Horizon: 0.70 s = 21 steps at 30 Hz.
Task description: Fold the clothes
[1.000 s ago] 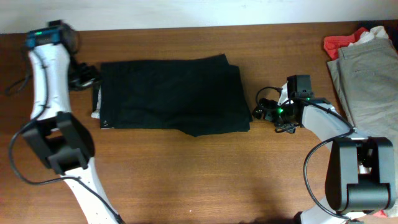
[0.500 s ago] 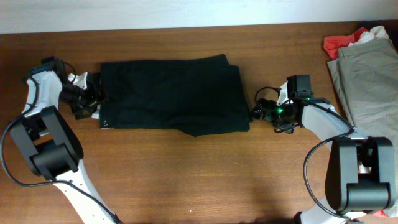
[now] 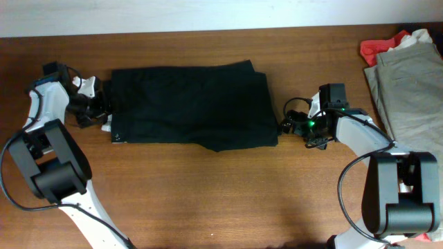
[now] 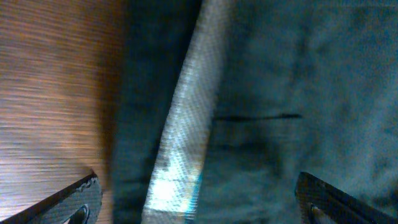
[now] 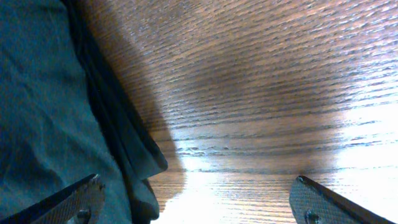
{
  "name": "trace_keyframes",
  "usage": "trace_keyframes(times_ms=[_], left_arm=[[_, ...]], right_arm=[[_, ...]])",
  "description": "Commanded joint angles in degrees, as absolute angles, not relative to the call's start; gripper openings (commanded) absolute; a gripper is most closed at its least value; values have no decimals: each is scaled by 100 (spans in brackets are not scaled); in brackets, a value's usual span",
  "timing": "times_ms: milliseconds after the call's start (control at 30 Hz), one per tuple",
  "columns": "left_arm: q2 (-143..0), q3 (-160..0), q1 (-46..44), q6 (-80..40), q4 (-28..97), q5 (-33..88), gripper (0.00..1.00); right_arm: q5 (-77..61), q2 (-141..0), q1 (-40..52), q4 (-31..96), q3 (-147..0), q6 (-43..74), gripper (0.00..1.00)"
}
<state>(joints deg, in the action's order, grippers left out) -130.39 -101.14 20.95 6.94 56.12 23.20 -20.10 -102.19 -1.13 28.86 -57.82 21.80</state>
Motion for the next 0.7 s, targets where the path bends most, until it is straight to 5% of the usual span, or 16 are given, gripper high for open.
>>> trace_keyframes(times_ms=[0, 67, 133, 200, 267, 433, 667], left_arm=[[-13139, -9402, 2049, 871, 5441, 3114, 99], [-13144, -9153, 1988, 871, 5286, 3107, 98], [-13144, -9032, 1890, 864, 5111, 3109, 81], [-13144, -9028, 1791, 864, 5013, 3098, 52], [-13144, -9030, 1702, 161, 4960, 2353, 0], [-13109, -9616, 1964, -816, 5852, 827, 0], [-12639, -12125, 1780, -814, 7970, 746, 0]], right_arm=[[-2060, -10287, -64, 2910, -5830, 2123, 99], [-2060, -10287, -64, 2910, -5830, 2123, 99], [-2060, -10287, -64, 2910, -5830, 2123, 99], [-2060, -10287, -64, 2912, -5830, 2123, 99], [-2060, -10287, -64, 2915, -5830, 2123, 99], [-2058, -10287, -64, 2961, -5830, 2121, 99], [-2056, -10287, -64, 2735, -5830, 2126, 99]])
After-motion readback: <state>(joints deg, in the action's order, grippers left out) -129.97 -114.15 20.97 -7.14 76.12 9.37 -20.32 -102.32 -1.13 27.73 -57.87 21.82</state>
